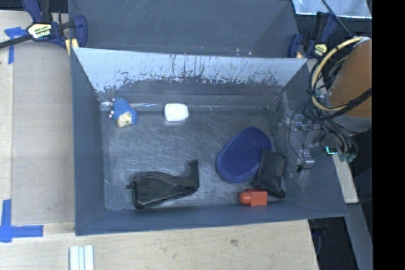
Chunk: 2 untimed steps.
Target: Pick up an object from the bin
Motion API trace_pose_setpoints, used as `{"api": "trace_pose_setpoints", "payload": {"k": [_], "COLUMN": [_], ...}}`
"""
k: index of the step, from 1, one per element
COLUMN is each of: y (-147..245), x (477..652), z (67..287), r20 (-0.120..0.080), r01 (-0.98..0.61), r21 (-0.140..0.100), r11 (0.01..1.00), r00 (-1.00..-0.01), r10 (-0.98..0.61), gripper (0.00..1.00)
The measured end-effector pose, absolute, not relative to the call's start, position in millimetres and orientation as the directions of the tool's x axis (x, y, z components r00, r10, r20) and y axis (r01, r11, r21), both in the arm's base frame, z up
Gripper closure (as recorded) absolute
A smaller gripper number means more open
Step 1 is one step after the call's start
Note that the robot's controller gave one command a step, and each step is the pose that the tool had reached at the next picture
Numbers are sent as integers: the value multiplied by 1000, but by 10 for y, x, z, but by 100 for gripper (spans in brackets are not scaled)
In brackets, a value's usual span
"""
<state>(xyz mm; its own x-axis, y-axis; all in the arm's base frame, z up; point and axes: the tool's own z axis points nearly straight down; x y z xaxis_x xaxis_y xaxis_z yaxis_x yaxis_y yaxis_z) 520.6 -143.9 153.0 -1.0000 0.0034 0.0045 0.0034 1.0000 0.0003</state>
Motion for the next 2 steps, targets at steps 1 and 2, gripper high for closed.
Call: {"api": "trace_pose_setpoints", "payload": {"k": [1, 2], "y": [-898, -187], "x": [5259, 5520], "z": [806, 736], "r20": [-3, -17], "r01": [307, 294], "r21": [0, 1], "r11": [952, 956], "r00": [-952, -956], "r10": [307, 294], "gripper": [0, 0]}}
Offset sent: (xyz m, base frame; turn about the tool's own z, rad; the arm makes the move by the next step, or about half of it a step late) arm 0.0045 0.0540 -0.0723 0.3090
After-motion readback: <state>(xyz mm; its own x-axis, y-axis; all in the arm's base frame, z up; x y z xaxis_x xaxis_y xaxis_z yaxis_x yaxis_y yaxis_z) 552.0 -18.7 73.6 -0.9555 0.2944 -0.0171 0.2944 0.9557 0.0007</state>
